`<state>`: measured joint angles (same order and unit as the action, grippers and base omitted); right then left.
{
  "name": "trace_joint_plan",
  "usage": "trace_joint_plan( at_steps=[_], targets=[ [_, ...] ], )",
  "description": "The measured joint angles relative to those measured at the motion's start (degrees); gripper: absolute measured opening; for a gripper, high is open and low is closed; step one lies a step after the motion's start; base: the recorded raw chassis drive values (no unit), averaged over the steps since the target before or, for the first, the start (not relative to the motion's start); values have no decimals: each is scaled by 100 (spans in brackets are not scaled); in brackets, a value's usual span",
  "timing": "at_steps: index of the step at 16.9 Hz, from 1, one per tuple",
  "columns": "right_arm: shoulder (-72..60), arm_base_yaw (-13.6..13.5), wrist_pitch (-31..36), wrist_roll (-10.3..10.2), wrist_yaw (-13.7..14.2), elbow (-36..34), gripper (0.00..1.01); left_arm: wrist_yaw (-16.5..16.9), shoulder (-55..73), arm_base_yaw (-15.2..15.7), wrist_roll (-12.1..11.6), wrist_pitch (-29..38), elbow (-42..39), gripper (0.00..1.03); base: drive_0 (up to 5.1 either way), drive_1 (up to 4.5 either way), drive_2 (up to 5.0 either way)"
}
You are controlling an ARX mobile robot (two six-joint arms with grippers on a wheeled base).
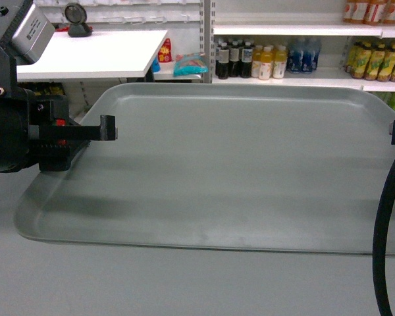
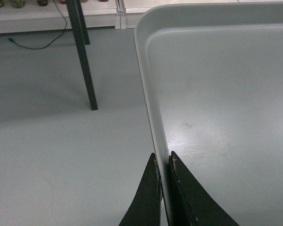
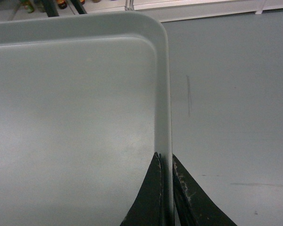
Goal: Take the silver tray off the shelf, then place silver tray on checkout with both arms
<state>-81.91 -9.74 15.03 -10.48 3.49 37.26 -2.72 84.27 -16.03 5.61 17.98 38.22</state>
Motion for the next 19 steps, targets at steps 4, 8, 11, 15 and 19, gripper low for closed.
trace_joint_plan(
  at_steps=[4, 8, 11, 15, 19],
  targets=[
    [-4, 0, 13, 0, 2, 0, 3, 11, 0, 13, 0, -11, 0, 3, -493, 248, 248],
    [-7, -2, 9, 0, 7, 0, 3, 9, 0, 13, -2, -13, 0, 3, -493, 248, 248],
    [-7, 0, -2, 0, 11, 0, 3, 9, 0, 9, 0, -13, 0, 3, -493, 248, 248],
    [-7, 0, 11, 0, 11, 0, 3, 9, 0, 7, 0, -11, 0, 3, -493, 248, 248],
    [-9, 0, 4, 0, 15, 0, 3, 4, 0, 11, -2, -13, 0, 3, -493, 248, 248]
  ],
)
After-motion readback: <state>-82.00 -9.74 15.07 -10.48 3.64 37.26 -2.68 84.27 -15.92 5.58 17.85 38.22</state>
